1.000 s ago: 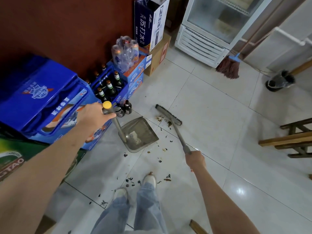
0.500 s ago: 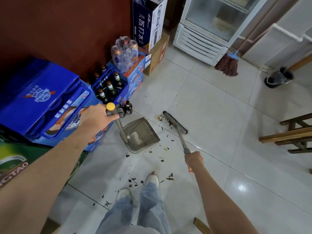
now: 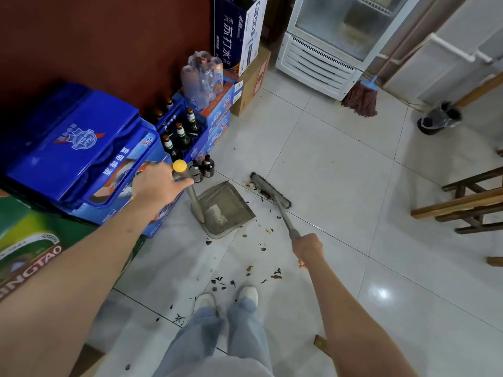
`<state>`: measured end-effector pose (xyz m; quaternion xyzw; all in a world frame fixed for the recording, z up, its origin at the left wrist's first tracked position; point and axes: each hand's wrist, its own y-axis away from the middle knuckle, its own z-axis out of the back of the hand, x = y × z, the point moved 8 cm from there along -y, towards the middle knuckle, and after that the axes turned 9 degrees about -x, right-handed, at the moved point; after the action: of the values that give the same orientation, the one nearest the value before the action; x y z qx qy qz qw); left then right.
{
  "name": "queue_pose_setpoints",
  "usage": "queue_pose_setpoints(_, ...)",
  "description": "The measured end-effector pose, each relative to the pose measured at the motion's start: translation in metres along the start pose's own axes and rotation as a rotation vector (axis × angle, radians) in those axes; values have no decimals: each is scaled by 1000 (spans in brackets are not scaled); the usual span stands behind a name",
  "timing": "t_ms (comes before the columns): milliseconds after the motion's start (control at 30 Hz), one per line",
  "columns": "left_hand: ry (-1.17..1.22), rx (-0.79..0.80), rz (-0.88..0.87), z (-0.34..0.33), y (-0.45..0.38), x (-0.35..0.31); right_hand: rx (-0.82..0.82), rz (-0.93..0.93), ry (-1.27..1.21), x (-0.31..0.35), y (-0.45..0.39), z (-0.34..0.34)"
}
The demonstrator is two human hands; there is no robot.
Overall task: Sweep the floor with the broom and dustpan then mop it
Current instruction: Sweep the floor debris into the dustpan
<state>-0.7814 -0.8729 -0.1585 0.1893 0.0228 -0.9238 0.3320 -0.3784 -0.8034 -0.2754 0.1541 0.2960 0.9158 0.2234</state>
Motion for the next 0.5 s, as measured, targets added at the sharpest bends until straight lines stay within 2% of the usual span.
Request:
queue_pose_setpoints(300,-116,30,177,17,42,29,-6,85,53,24,-19,15)
queue_pose_setpoints(500,-42,30,220,17,64,40,-9,189,142,30,-34,14)
